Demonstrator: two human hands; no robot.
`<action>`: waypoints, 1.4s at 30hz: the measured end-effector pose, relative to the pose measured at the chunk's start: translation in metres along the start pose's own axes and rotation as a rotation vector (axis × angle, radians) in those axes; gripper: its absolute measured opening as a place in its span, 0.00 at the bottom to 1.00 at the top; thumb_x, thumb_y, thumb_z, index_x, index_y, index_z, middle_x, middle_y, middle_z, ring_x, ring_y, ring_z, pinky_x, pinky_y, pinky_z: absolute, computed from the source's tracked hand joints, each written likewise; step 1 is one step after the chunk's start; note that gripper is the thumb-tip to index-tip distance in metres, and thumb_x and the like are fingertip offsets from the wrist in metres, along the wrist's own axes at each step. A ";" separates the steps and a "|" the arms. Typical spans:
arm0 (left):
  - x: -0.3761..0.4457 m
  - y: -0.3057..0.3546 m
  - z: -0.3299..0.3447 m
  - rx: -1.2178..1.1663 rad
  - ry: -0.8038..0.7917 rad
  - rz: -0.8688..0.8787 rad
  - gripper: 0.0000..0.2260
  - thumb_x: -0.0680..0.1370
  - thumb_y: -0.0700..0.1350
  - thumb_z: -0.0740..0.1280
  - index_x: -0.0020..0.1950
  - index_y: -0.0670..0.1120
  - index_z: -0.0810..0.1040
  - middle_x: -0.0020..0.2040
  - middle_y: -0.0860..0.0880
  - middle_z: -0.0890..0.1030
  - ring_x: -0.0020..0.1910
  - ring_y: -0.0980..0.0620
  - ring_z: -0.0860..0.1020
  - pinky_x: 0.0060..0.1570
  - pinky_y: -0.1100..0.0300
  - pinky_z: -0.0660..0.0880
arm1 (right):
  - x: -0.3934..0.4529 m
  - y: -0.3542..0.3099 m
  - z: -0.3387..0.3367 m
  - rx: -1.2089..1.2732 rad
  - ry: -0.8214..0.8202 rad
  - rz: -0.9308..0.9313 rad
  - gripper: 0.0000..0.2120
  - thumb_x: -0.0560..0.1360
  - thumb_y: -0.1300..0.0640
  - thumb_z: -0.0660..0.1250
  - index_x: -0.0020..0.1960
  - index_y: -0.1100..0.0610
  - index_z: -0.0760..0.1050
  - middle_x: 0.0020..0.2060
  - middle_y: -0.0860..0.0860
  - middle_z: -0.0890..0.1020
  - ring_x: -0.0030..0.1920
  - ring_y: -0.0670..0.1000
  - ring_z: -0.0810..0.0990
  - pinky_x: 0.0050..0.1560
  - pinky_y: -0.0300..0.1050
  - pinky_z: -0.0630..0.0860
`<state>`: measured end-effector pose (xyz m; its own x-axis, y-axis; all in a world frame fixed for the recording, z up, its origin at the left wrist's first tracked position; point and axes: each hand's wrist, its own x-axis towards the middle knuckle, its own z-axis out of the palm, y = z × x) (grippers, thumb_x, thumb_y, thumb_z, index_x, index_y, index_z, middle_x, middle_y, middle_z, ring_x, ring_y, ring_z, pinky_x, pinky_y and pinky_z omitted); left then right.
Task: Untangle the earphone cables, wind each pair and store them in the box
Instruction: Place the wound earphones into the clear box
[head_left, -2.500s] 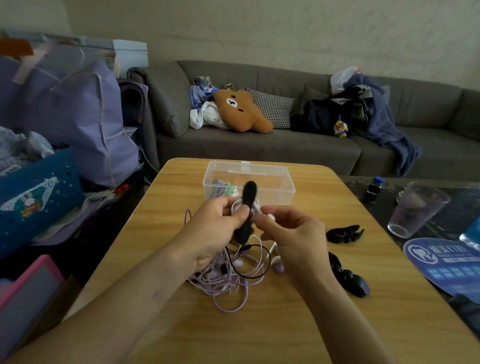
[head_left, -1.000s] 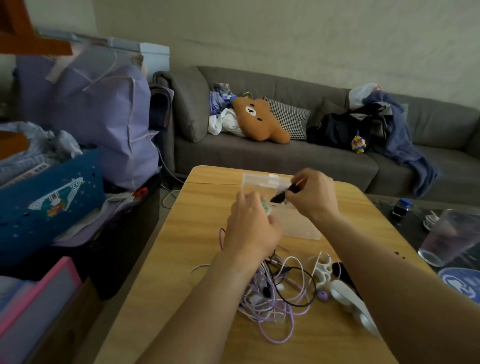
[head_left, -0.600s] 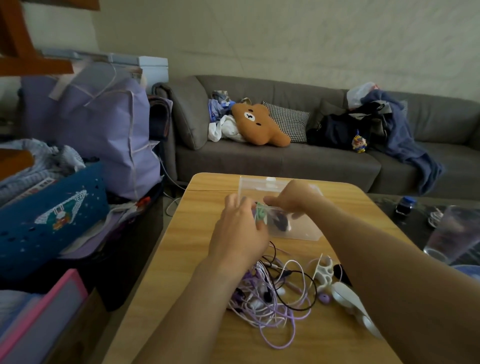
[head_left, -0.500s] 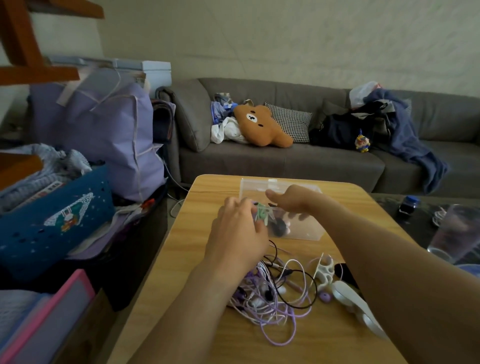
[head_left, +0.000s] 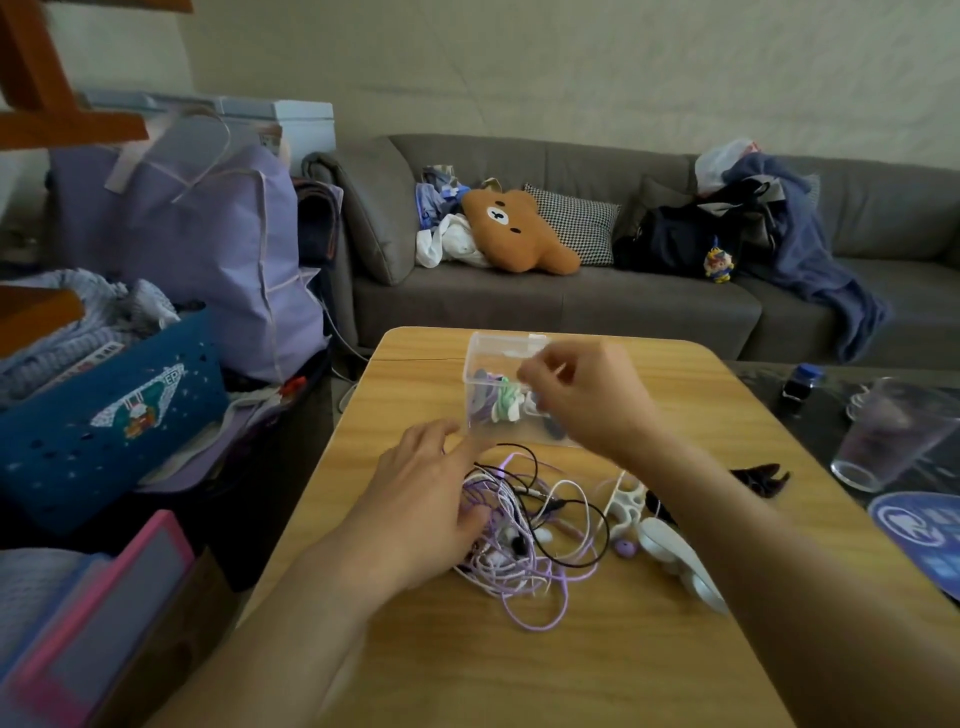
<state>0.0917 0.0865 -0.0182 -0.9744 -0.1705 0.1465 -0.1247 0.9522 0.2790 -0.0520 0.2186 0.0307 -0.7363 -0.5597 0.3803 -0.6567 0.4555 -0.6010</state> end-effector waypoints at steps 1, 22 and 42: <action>0.001 -0.004 0.002 -0.017 -0.045 -0.008 0.27 0.79 0.55 0.66 0.76 0.61 0.60 0.76 0.52 0.59 0.75 0.49 0.56 0.72 0.49 0.61 | -0.014 0.001 0.003 -0.028 -0.108 -0.013 0.08 0.79 0.49 0.66 0.50 0.50 0.82 0.41 0.45 0.84 0.41 0.47 0.82 0.47 0.51 0.81; 0.004 -0.019 0.001 -0.662 0.282 -0.164 0.15 0.73 0.40 0.75 0.47 0.51 0.70 0.49 0.52 0.81 0.45 0.55 0.83 0.46 0.54 0.82 | -0.060 0.029 -0.003 0.278 0.030 0.236 0.08 0.78 0.47 0.68 0.45 0.50 0.81 0.37 0.45 0.85 0.39 0.41 0.82 0.40 0.39 0.78; 0.008 0.007 0.012 -0.623 0.249 0.041 0.23 0.78 0.52 0.68 0.72 0.61 0.67 0.67 0.62 0.71 0.70 0.62 0.66 0.71 0.63 0.58 | -0.063 -0.002 -0.029 1.115 -0.175 0.122 0.07 0.73 0.71 0.65 0.47 0.62 0.78 0.41 0.55 0.82 0.36 0.50 0.79 0.38 0.41 0.78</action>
<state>0.0806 0.0947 -0.0267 -0.8947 -0.2616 0.3621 0.1156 0.6475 0.7533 -0.0093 0.2732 0.0281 -0.6949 -0.6829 0.2254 -0.0061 -0.3078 -0.9514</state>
